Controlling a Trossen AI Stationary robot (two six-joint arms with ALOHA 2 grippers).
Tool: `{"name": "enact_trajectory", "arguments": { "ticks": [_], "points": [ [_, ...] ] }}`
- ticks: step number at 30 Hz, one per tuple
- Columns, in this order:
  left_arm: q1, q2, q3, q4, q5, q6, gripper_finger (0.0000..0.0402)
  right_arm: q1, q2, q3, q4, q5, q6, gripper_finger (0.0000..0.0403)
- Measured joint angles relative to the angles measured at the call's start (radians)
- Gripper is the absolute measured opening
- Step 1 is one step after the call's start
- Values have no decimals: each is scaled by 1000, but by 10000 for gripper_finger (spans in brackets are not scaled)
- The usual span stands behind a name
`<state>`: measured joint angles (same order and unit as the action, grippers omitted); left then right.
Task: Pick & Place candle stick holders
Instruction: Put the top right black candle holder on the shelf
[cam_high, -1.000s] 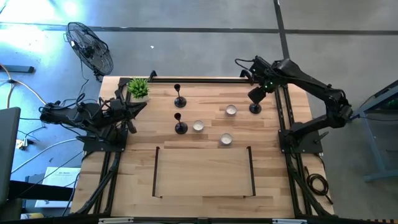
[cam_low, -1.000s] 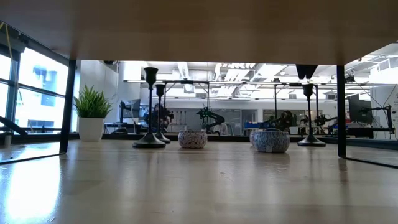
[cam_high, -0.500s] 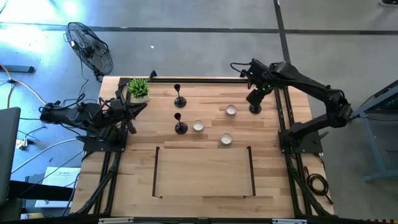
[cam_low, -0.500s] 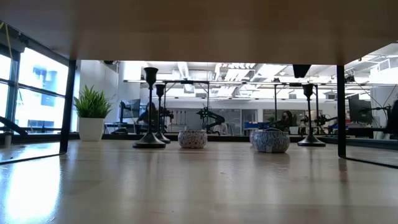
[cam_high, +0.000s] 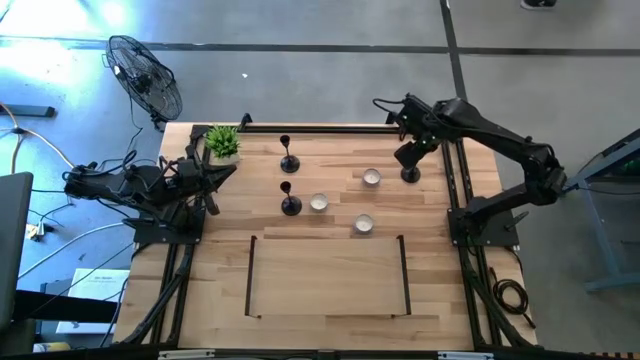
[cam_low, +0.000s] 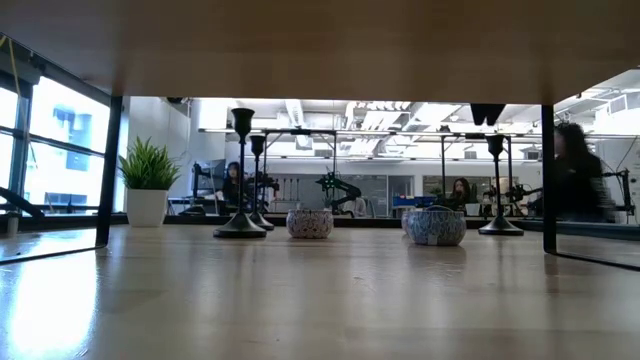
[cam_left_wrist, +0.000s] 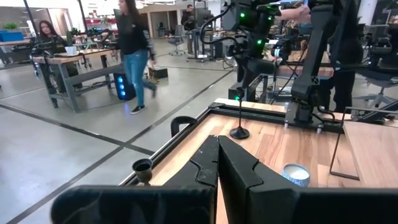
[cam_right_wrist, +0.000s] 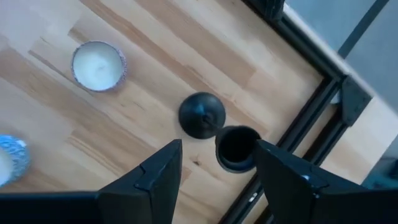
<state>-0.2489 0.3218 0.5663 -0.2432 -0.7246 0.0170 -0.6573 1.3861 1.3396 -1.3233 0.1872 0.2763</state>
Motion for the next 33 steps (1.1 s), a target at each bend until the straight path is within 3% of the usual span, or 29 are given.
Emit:
{"name": "enact_trajectory", "arguments": {
  "ticks": [11,16,33],
  "points": [
    [0,0,0,0,0,-1,1,-73,0,0,-18,-15,15,195],
    [0,0,0,0,-1,-1,1,-109,0,0,-27,-81,6,195],
    [0,0,0,0,-3,3,1,-122,0,0,-20,-96,-16,195]
  ]
}}
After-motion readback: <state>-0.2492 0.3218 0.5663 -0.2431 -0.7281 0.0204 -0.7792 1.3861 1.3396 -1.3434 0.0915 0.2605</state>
